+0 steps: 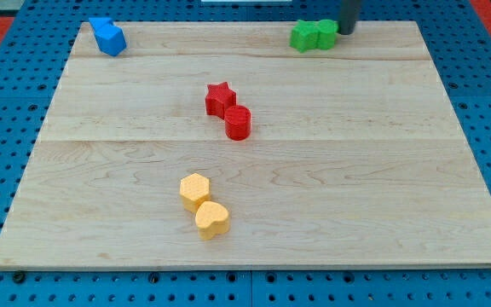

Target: Push green circle along with green star towards top left

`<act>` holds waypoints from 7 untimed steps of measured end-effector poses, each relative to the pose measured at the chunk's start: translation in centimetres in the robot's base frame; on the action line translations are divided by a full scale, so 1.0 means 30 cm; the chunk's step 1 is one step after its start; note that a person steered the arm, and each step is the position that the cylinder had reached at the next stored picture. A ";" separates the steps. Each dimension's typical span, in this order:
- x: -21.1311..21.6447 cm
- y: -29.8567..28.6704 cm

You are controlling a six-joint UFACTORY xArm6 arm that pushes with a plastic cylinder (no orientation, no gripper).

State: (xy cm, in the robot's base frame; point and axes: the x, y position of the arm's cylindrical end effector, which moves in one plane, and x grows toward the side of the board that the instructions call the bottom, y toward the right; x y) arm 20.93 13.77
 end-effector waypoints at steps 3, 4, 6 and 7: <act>0.002 -0.073; 0.048 0.023; 0.053 -0.088; 0.062 -0.026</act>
State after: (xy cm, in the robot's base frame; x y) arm 22.80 12.99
